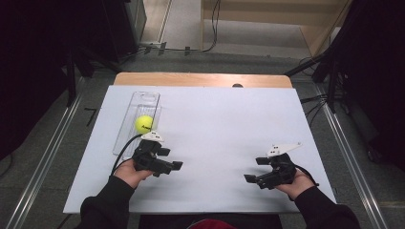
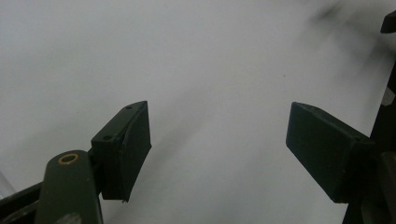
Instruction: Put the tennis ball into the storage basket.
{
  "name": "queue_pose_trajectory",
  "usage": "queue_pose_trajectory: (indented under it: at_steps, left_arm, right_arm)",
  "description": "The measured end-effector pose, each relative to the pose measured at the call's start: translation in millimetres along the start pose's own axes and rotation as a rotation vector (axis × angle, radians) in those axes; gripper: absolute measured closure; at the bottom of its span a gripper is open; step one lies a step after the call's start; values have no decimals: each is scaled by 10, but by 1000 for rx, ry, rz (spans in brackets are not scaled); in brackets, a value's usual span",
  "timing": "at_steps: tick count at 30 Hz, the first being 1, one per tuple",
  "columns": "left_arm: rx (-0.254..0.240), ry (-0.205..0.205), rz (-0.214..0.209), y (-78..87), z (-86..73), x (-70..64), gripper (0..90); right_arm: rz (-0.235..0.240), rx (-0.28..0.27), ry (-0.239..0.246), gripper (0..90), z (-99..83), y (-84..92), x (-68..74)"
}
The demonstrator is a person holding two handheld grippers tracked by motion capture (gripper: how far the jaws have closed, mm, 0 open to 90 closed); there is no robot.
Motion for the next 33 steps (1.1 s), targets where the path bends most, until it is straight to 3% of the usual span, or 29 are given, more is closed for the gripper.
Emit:
queue_pose_trajectory:
  at_steps: [14,33]
  left_arm:
    - [3,-44,8,43,-117,-28,225]
    - [7,-35,13,84,-183,-18,225]
  right_arm:
    - [-2,3,-6,116,-3,2,-3]
    - [-5,7,-6,116,-5,-1,-4]
Point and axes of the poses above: each handheld gripper's, and its own axes: y roughly backward along the jaws, z roughly out of its top, x roughly to its left, the point moved 5 cm from there along -y, roughly forward along the jaws, and after that the axes turned 9 degrees about x, right-handed, at the moved point
